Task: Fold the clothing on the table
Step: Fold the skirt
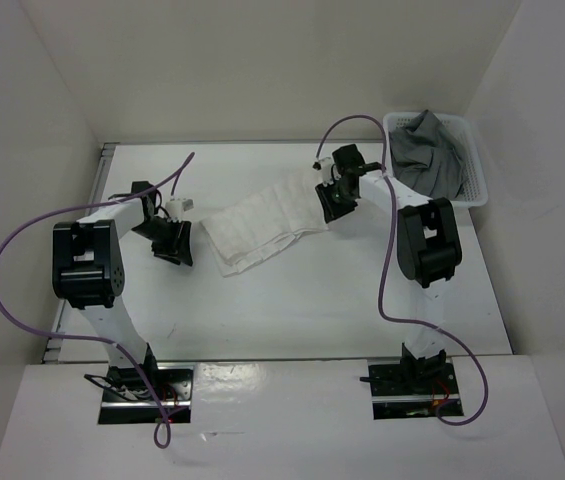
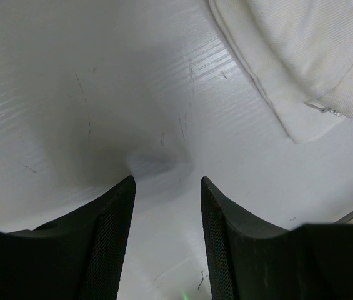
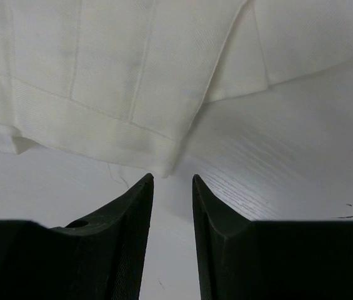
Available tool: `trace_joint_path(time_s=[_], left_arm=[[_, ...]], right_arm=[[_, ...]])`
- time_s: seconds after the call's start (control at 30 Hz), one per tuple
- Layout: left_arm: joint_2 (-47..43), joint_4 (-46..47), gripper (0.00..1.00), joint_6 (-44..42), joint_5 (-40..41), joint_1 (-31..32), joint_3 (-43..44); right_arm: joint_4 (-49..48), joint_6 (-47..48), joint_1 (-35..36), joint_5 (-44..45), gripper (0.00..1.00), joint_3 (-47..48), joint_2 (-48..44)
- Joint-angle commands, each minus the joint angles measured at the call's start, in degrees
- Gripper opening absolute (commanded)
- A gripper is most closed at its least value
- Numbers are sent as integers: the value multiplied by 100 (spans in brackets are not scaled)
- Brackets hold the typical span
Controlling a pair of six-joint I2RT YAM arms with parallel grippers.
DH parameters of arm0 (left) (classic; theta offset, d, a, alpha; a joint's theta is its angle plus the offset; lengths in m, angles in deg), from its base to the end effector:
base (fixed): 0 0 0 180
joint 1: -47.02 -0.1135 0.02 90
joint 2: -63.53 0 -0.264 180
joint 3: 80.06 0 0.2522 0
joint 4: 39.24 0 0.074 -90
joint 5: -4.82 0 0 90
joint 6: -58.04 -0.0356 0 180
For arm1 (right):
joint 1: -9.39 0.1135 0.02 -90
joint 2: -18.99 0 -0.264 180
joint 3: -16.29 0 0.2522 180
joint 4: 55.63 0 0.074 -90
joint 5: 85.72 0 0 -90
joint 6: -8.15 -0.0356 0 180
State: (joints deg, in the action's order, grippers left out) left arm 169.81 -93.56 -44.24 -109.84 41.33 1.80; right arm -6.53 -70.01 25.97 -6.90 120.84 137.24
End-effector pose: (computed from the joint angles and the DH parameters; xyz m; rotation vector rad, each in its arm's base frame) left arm 0.3442 0.0194 0.1583 0.2234 2.8201 -0.5671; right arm 0.4195 0.1321 0.1894 -0.7144 2.5646 0.2869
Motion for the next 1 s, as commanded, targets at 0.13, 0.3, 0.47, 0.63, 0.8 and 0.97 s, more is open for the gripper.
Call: trace_joint_path(time_s=[0.13,0.3,0.47,0.63,0.8,0.97], left_arm=[[-274,-58,54,-135,-47,-28,-42],[-222,-58,54,-135,-47,-28,-42],[-222,-58,54,-135,5,-28,-42],[-405,-119,54,-135,67,-28,11],[-590,-119,54,-135,67,-28,11],[-802,-119,59,-135,67,-28,-94]], right_arm=[[-176,-94,-32,-393,37,-78,-48],[-123,-94,100,-507,28,-78,-48],[-1,-94,415,-508,0,-183,-110],[0,-94,680,-508,0,-526,-575],[-141,-94,838,-263,5,-789,-1199],[-246,-216,838,273,67,-790,-1454]])
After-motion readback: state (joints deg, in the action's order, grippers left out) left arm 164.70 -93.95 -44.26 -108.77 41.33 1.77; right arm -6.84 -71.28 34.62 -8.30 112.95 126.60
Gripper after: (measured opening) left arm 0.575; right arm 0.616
